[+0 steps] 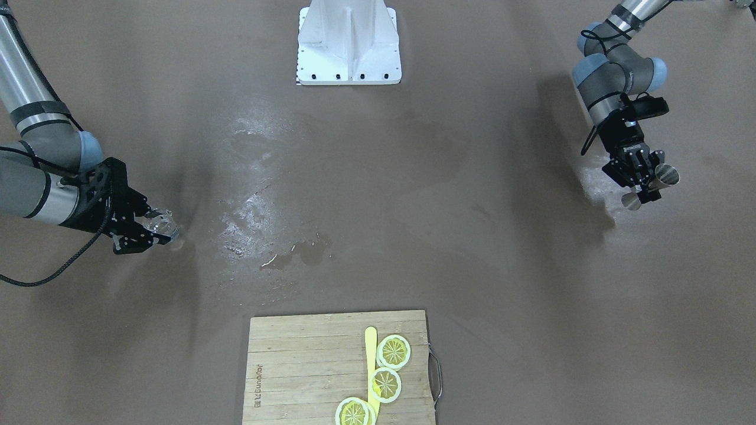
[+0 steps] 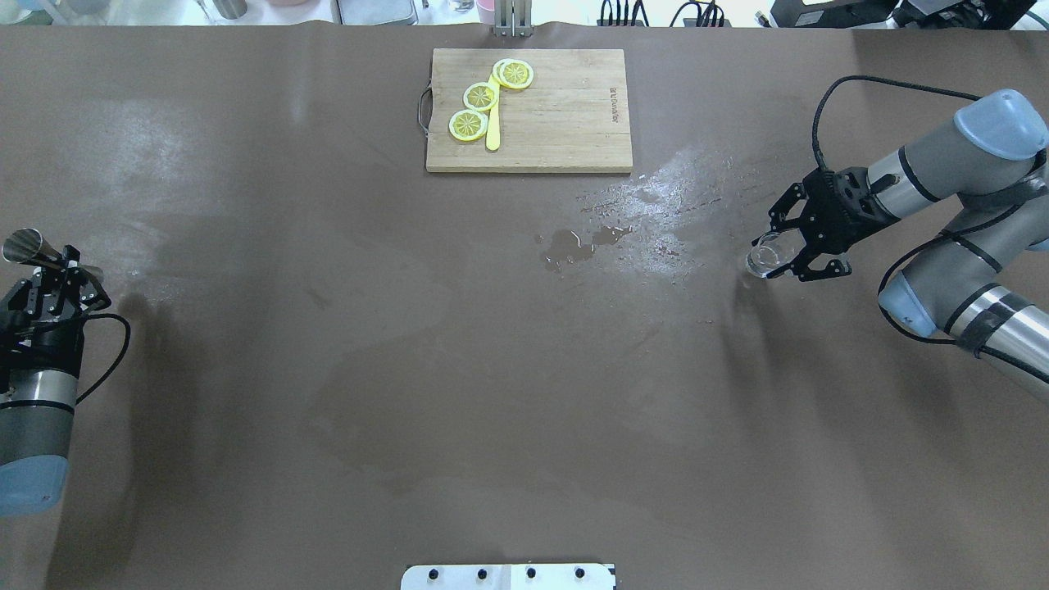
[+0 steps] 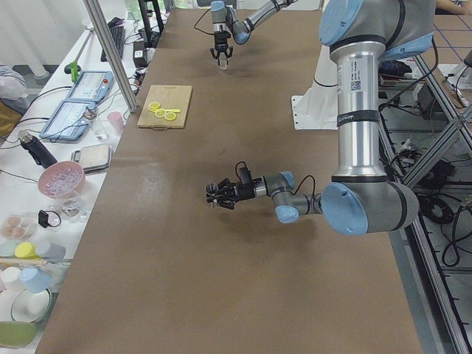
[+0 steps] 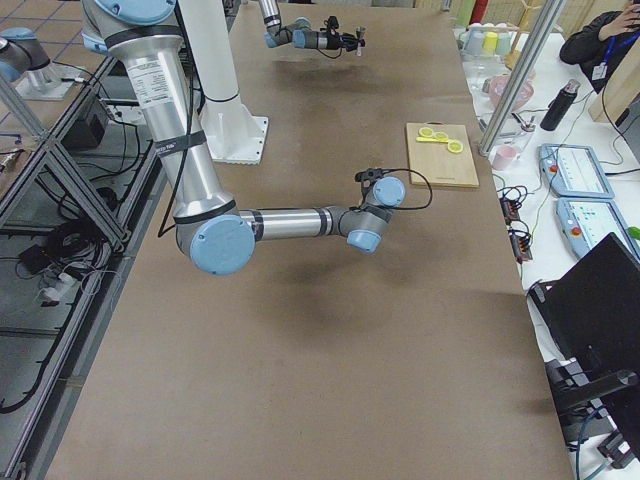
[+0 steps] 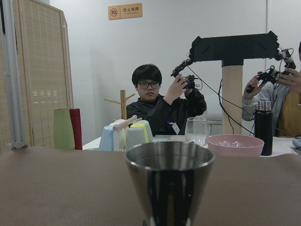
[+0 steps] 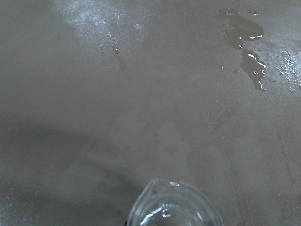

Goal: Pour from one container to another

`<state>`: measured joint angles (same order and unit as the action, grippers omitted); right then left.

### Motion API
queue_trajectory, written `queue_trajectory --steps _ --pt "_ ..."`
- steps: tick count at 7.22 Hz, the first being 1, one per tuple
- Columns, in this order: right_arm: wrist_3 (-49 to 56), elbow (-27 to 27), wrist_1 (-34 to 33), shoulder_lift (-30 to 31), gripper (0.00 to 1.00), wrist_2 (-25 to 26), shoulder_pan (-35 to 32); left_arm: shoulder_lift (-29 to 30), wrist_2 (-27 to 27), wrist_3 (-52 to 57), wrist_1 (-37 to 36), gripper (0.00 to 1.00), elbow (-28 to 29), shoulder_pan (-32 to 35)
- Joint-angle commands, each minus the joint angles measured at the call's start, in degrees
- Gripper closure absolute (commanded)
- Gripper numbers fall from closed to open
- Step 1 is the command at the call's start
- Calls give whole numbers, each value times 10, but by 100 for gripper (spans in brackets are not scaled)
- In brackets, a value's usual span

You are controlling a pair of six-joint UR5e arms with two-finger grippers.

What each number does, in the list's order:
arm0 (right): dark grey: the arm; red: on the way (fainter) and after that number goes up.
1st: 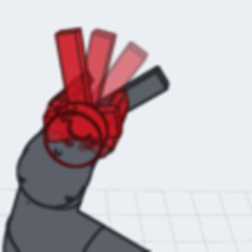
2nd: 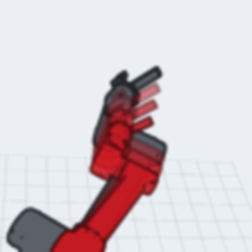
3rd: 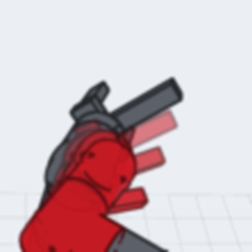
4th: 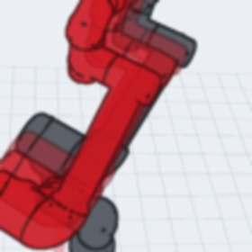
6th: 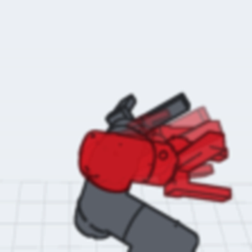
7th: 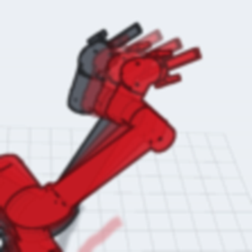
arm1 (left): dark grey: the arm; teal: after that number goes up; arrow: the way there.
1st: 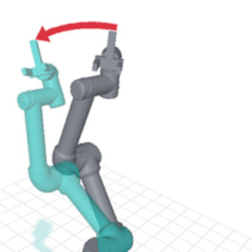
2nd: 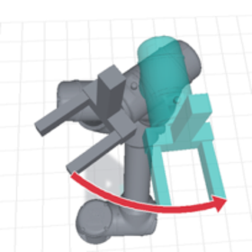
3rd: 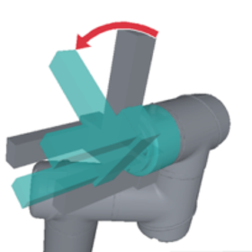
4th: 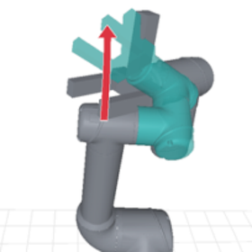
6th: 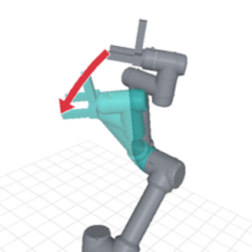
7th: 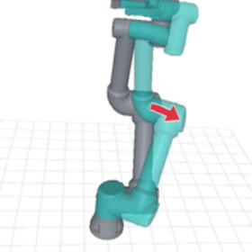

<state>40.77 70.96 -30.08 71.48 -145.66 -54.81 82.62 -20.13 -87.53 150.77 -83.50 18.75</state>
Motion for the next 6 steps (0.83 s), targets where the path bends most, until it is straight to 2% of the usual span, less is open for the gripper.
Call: queue_trajectory --steps 1,4,5,6 --pt "-1 -3 0 1 100 1 2 15 -19 -4 -3 100 11 -3" --pt "-1 -5 0 1 100 2 8 27 -45 -2 -3 98 18 -3" --pt "-1 -5 0 1 100 2 8 29 -46 -2 -3 86 17 -3" --pt "-1 -6 0 1 100 1 8 29 -46 -1 -3 79 16 -4"
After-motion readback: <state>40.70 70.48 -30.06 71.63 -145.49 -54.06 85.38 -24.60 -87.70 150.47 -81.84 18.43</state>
